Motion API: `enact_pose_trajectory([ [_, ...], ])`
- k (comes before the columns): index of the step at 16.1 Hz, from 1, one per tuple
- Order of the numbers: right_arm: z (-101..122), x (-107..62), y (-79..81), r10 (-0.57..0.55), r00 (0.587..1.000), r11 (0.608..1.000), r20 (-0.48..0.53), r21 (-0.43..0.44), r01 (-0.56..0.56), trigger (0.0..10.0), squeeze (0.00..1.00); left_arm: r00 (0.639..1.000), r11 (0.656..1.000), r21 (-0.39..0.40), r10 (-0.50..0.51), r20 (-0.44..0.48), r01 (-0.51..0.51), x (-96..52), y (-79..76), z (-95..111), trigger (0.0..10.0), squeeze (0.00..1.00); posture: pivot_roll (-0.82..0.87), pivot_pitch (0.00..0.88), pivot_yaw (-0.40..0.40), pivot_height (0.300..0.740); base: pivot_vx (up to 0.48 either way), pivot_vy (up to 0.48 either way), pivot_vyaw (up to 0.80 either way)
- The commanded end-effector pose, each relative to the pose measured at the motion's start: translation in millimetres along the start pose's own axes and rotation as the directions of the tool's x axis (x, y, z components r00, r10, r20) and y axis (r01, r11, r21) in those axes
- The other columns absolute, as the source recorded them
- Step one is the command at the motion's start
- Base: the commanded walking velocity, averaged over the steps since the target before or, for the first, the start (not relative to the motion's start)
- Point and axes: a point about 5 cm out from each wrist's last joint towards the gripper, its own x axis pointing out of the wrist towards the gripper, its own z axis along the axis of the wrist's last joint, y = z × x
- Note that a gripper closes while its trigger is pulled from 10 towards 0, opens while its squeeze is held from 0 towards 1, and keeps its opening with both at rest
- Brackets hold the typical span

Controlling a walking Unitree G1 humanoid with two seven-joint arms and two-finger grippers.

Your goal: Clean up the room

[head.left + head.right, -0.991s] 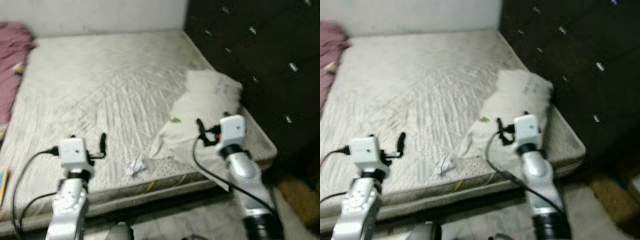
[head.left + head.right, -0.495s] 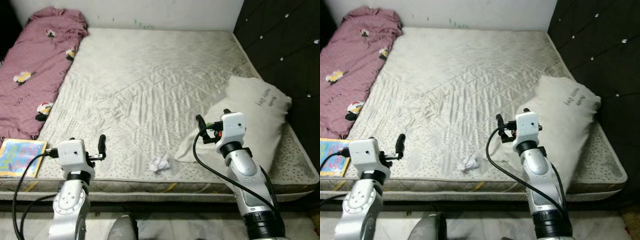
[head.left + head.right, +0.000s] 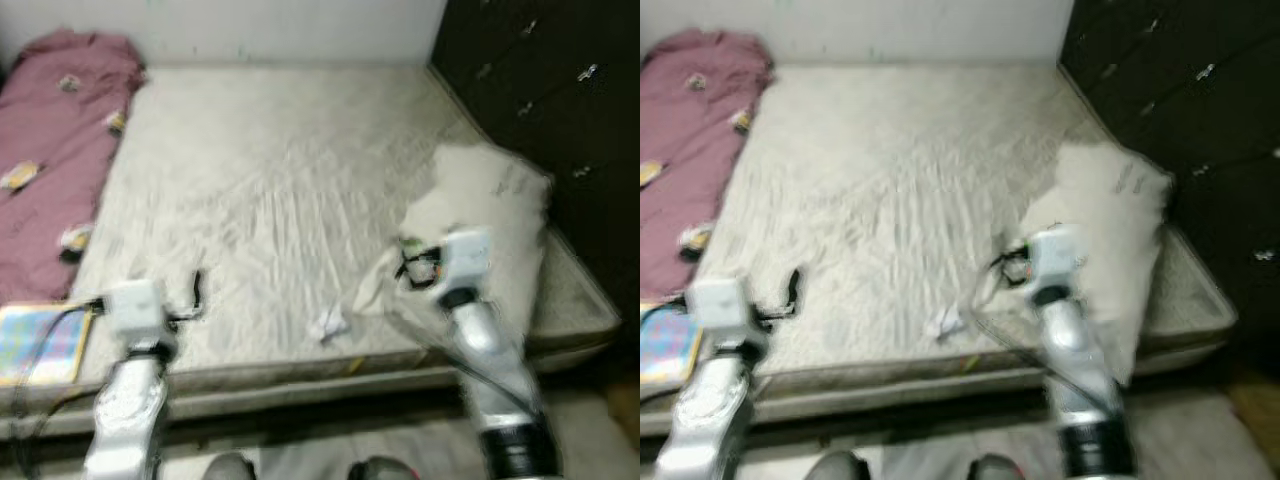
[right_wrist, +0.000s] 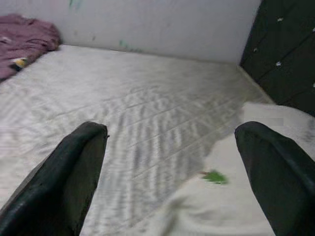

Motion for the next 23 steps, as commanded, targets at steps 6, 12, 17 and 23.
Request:
enact_pose_trajectory([
  [6, 4.5, 0.1, -8.0, -0.005, 1.000, 0.998, 0.021, -0.062, 0.006, 10.0, 0.00, 1.000, 1.000, 0.000, -0.008, 0.001, 0.008, -0.4, -5.6, 1.6, 10.0, 0.00, 0.07, 0.094, -0.040, 0.740, 0.000, 0.000, 0.10],
  [12, 2.4, -0.3, -11.4, -0.033, 0.999, 0.999, 0.016, -0.039, 0.034, 10.0, 0.00, 1.000, 1.000, 0.005, -0.010, 0.003, 0.010, -1.7, -5.5, 0.5, 10.0, 0.00, 0.07, 0.087, -0.040, 0.740, 0.000, 0.000, 0.30],
  [17, 2.3, 0.6, -10.6, -0.037, 0.999, 0.999, 0.013, -0.006, 0.037, 10.0, 0.00, 1.000, 1.000, 0.008, -0.015, -0.002, 0.015, -1.8, -5.6, -0.2, 10.0, 0.00, 0.07, 0.089, -0.037, 0.740, 0.000, 0.000, 0.00],
  [23, 2.9, 1.6, -9.8, -0.032, 0.999, 0.999, 0.009, 0.017, 0.031, 10.0, 0.00, 1.000, 1.000, -0.004, -0.010, -0.003, 0.010, -0.8, -5.7, 0.3, 10.0, 0.00, 0.06, 0.099, -0.037, 0.740, 0.000, 0.000, 0.00],
])
